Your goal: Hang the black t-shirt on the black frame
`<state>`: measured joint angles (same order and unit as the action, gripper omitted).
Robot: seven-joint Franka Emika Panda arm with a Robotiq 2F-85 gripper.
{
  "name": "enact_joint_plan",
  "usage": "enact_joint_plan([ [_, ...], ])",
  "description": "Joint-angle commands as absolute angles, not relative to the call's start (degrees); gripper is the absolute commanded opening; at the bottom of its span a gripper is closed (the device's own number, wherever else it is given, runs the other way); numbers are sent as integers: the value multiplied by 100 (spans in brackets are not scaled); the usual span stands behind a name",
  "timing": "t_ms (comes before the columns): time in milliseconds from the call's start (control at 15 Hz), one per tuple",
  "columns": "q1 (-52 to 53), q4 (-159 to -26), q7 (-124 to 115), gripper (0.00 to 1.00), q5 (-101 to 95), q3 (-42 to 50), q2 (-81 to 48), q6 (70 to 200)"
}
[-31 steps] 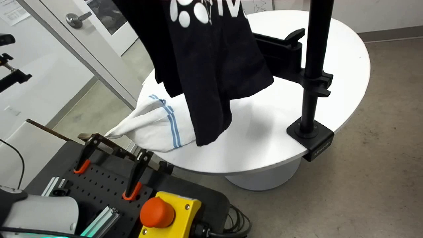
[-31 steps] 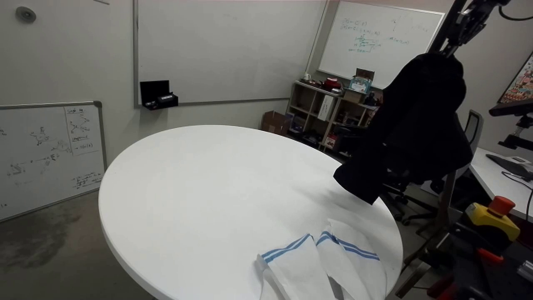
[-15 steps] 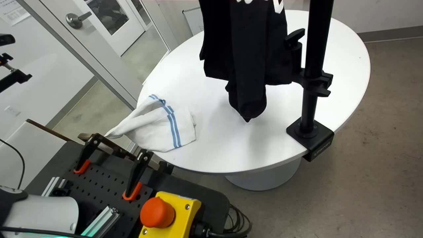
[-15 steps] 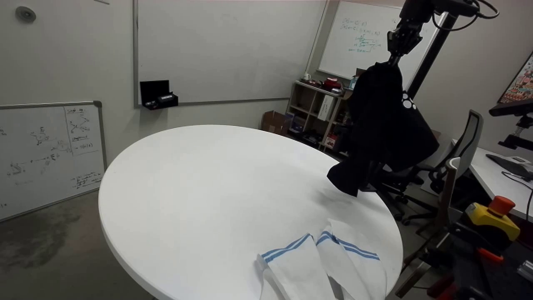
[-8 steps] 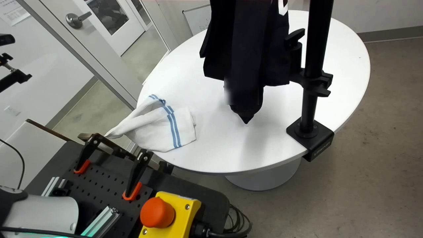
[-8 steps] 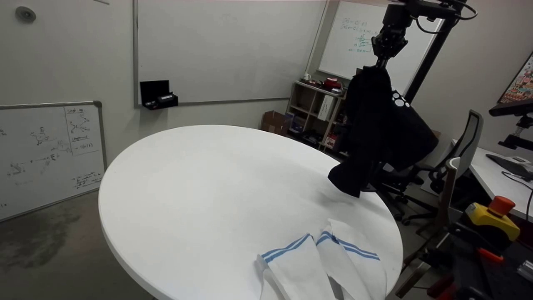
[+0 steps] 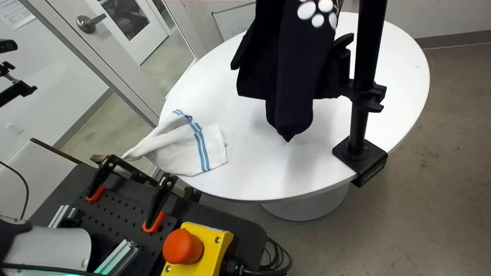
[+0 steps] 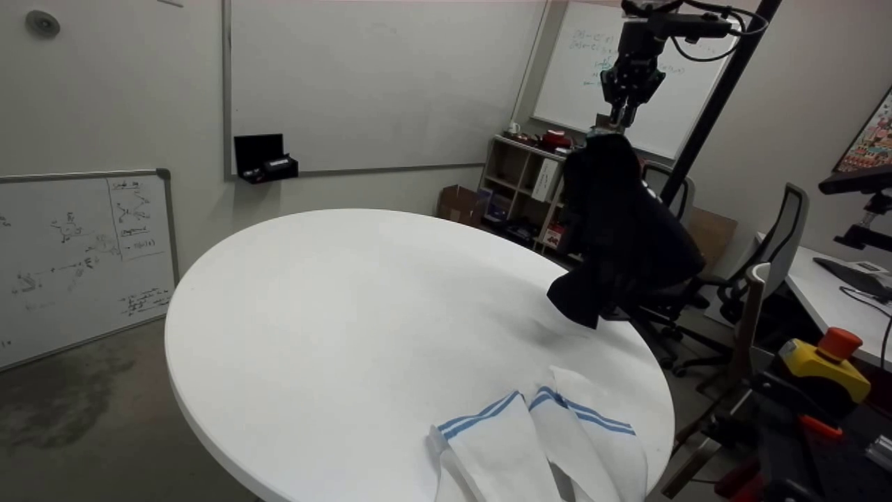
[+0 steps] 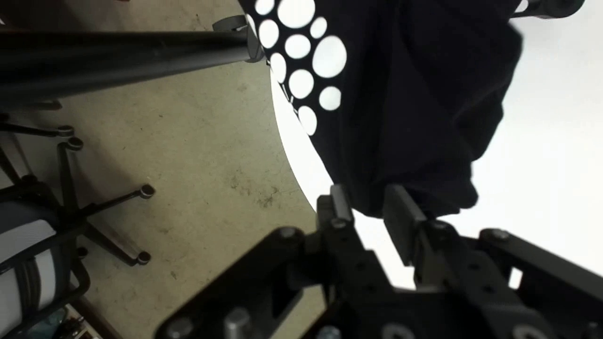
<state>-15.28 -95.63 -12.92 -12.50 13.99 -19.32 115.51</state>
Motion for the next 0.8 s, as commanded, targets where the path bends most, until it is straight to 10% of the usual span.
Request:
enact_joint_plan([
  [0, -1463, -8988, -1438, 59, -1207, 1486, -2350, 11178],
  [400, -1470, -8900, -1301, 100, -1149, 1437, -2421, 11088],
  [733, -1557, -9744, -288, 100, -585, 1135, -1649, 11235],
])
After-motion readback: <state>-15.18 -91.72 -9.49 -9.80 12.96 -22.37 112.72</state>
